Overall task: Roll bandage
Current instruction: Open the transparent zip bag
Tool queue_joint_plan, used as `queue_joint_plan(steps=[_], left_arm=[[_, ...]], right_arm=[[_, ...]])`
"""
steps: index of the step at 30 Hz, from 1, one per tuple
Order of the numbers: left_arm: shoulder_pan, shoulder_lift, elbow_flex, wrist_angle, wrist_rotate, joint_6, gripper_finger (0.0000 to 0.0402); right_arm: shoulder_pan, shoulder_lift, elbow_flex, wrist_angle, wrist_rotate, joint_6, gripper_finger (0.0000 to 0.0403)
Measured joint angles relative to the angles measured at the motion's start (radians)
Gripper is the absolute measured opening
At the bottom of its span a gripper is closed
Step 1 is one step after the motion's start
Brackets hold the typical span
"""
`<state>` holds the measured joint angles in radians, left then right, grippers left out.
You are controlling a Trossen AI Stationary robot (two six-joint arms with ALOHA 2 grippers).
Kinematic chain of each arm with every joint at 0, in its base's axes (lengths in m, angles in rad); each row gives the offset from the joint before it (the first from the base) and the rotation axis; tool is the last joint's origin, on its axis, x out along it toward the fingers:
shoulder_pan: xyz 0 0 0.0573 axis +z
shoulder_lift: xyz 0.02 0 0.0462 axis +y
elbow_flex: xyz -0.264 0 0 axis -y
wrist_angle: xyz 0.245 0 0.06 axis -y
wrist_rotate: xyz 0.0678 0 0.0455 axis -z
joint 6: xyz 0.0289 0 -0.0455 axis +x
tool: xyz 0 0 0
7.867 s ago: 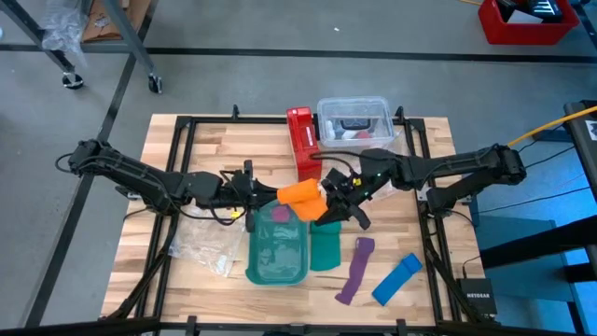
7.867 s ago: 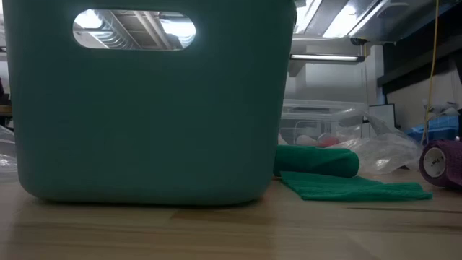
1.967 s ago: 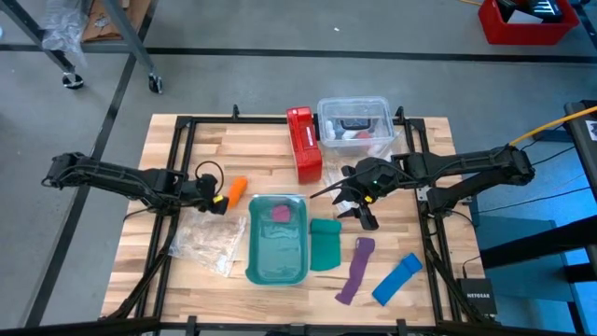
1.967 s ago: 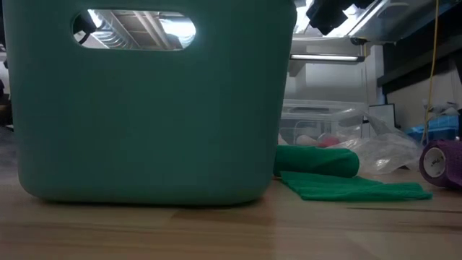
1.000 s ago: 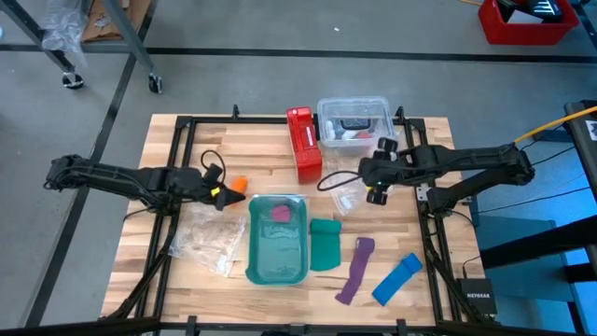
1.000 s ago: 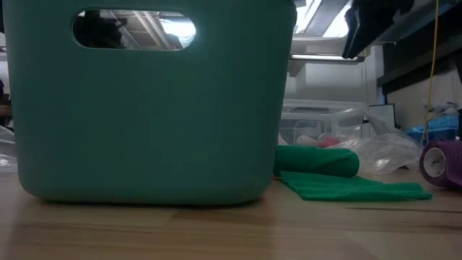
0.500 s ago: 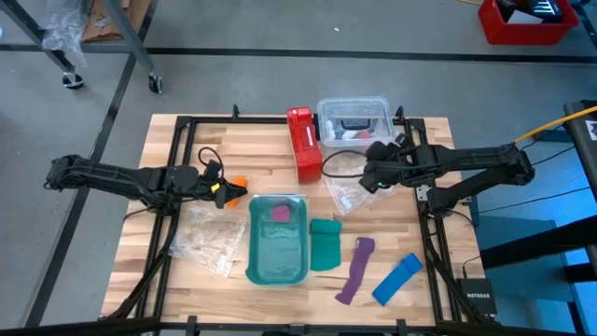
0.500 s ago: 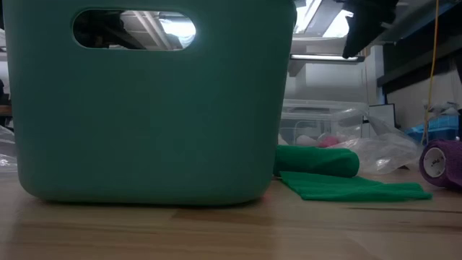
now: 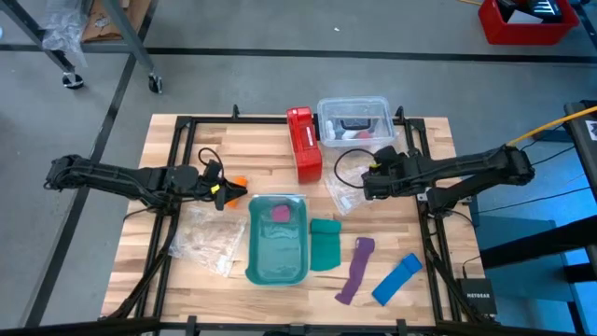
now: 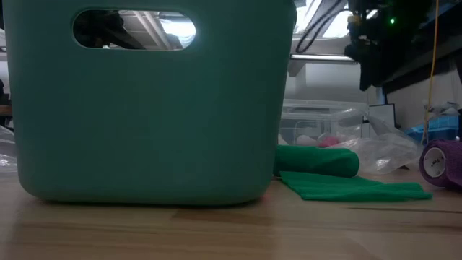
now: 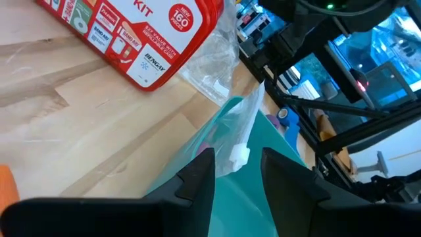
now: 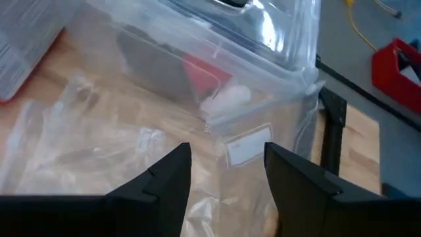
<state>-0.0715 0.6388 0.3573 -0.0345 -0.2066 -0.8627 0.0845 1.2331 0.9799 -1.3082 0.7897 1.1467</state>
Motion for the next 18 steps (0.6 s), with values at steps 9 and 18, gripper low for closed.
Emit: queue_joint_plan(steps=[9, 18], left_arm=[[0.0, 0.0, 0.0, 0.001, 0.0, 0.008, 0.0113], [0.0, 0.0, 0.0, 0.002, 0.0, 0.036, 0.0114]], right_arm=[[0.0, 0.0, -0.113, 0.211, 0.031, 0.061, 0.0193], [0.0, 0.017, -0.158, 0.257, 0.049, 0.157, 0.0193]])
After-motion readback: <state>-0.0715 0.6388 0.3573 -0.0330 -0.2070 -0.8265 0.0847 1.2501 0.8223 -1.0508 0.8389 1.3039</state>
